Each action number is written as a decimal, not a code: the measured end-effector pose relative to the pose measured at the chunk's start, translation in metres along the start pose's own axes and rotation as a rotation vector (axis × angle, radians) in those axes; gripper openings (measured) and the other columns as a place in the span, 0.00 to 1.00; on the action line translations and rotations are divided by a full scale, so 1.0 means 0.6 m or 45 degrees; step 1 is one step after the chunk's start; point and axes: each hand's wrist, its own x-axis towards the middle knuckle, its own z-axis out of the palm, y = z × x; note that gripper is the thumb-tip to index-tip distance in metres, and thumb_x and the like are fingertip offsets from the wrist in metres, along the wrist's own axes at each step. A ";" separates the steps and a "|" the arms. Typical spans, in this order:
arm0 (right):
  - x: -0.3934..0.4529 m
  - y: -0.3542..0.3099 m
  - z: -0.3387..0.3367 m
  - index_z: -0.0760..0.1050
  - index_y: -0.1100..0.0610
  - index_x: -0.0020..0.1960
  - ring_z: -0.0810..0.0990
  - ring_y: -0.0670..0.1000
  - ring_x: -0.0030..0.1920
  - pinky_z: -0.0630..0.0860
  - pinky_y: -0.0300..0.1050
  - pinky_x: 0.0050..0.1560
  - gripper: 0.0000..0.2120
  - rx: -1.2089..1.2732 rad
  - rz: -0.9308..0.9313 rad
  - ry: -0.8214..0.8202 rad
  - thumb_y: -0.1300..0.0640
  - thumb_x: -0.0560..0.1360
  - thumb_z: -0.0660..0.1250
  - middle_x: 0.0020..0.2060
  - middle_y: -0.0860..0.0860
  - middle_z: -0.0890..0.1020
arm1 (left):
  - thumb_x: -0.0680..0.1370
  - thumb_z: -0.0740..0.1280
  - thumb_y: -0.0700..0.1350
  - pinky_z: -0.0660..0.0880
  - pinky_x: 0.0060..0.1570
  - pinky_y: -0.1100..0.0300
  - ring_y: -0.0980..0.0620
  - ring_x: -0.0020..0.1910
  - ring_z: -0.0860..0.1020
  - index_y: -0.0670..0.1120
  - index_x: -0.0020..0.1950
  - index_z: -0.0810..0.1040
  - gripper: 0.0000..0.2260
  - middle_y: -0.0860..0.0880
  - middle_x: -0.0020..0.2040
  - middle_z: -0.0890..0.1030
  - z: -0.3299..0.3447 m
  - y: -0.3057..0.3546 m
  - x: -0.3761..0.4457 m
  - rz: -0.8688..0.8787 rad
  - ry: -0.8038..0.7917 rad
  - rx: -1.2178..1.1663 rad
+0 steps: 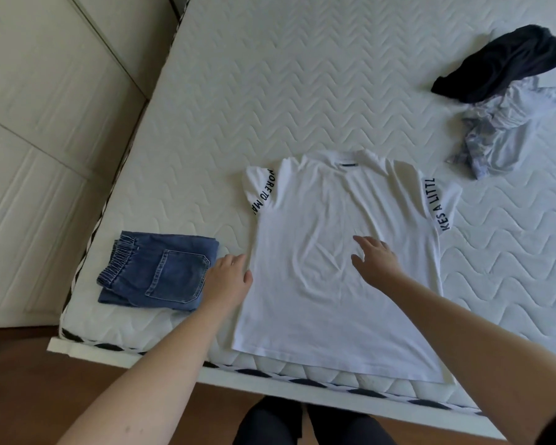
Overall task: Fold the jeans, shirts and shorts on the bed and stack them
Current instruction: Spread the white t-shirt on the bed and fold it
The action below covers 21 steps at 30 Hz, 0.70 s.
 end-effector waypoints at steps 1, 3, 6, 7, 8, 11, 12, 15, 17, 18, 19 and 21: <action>0.014 -0.006 0.004 0.60 0.52 0.77 0.64 0.57 0.72 0.63 0.54 0.70 0.26 -0.017 -0.009 0.001 0.49 0.80 0.60 0.73 0.52 0.67 | 0.79 0.59 0.48 0.71 0.55 0.51 0.43 0.60 0.73 0.45 0.67 0.72 0.17 0.44 0.61 0.77 0.003 -0.004 0.010 0.010 0.001 0.015; 0.043 -0.020 0.013 0.60 0.51 0.77 0.62 0.57 0.73 0.62 0.54 0.71 0.27 -0.061 -0.024 -0.010 0.48 0.80 0.59 0.74 0.52 0.66 | 0.79 0.59 0.48 0.71 0.56 0.51 0.43 0.61 0.73 0.45 0.67 0.72 0.17 0.45 0.61 0.77 0.010 -0.012 0.034 0.025 -0.010 0.028; 0.088 -0.044 0.032 0.58 0.51 0.78 0.60 0.56 0.75 0.59 0.53 0.73 0.27 -0.136 -0.043 -0.034 0.47 0.81 0.58 0.75 0.52 0.65 | 0.80 0.58 0.49 0.69 0.58 0.52 0.45 0.63 0.71 0.47 0.68 0.71 0.17 0.47 0.62 0.75 0.023 -0.033 0.081 0.045 -0.032 0.052; 0.105 -0.055 0.038 0.58 0.51 0.78 0.59 0.56 0.75 0.58 0.53 0.73 0.27 -0.141 -0.032 -0.044 0.47 0.81 0.58 0.75 0.52 0.65 | 0.80 0.58 0.49 0.68 0.58 0.52 0.46 0.63 0.70 0.47 0.67 0.70 0.17 0.47 0.62 0.74 0.027 -0.042 0.099 0.052 -0.039 0.053; 0.121 -0.067 0.044 0.58 0.51 0.78 0.59 0.57 0.75 0.58 0.54 0.73 0.27 -0.135 -0.009 -0.059 0.47 0.81 0.58 0.75 0.52 0.64 | 0.80 0.58 0.48 0.68 0.59 0.51 0.46 0.63 0.70 0.47 0.67 0.70 0.17 0.47 0.62 0.74 0.031 -0.051 0.119 0.058 -0.047 0.044; 0.172 -0.111 0.062 0.56 0.51 0.78 0.58 0.56 0.76 0.58 0.54 0.73 0.28 -0.130 0.005 -0.076 0.46 0.81 0.58 0.76 0.52 0.63 | 0.80 0.58 0.47 0.67 0.61 0.51 0.45 0.63 0.69 0.46 0.69 0.70 0.18 0.47 0.63 0.73 0.040 -0.079 0.184 0.110 -0.045 0.019; 0.191 -0.125 0.068 0.56 0.51 0.78 0.58 0.56 0.76 0.58 0.53 0.73 0.28 -0.136 -0.010 -0.070 0.46 0.81 0.58 0.76 0.52 0.62 | 0.80 0.58 0.47 0.66 0.61 0.51 0.45 0.64 0.69 0.46 0.70 0.69 0.18 0.47 0.64 0.73 0.043 -0.088 0.208 0.132 -0.036 0.017; 0.250 -0.163 0.084 0.55 0.50 0.79 0.55 0.55 0.77 0.55 0.53 0.74 0.28 -0.157 -0.032 -0.061 0.46 0.81 0.57 0.77 0.52 0.59 | 0.80 0.58 0.47 0.66 0.60 0.51 0.45 0.64 0.68 0.46 0.70 0.69 0.19 0.47 0.66 0.72 0.052 -0.116 0.289 0.201 -0.005 0.041; 0.291 -0.184 0.097 0.54 0.50 0.79 0.52 0.53 0.78 0.52 0.53 0.75 0.28 -0.182 -0.041 -0.057 0.46 0.81 0.56 0.78 0.51 0.56 | 0.79 0.59 0.47 0.66 0.61 0.50 0.45 0.67 0.67 0.47 0.72 0.68 0.21 0.47 0.68 0.71 0.052 -0.131 0.342 0.232 0.025 0.051; 0.311 -0.193 0.103 0.53 0.50 0.79 0.51 0.53 0.78 0.51 0.53 0.75 0.29 -0.198 -0.049 -0.058 0.46 0.81 0.56 0.79 0.51 0.54 | 0.79 0.59 0.47 0.65 0.61 0.49 0.45 0.68 0.66 0.47 0.73 0.68 0.22 0.47 0.69 0.71 0.052 -0.135 0.367 0.238 0.043 0.052; 0.331 -0.203 0.109 0.52 0.50 0.79 0.50 0.53 0.78 0.51 0.53 0.75 0.29 -0.216 -0.060 -0.063 0.46 0.81 0.55 0.79 0.51 0.53 | 0.79 0.60 0.47 0.65 0.62 0.49 0.45 0.69 0.66 0.47 0.74 0.67 0.23 0.46 0.69 0.70 0.054 -0.139 0.391 0.245 0.058 0.057; 0.371 -0.217 0.124 0.50 0.50 0.80 0.49 0.53 0.78 0.50 0.53 0.76 0.29 -0.254 -0.094 -0.065 0.46 0.82 0.54 0.79 0.51 0.51 | 0.79 0.60 0.48 0.65 0.63 0.49 0.45 0.71 0.64 0.46 0.75 0.66 0.23 0.46 0.71 0.69 0.066 -0.140 0.438 0.257 0.085 0.060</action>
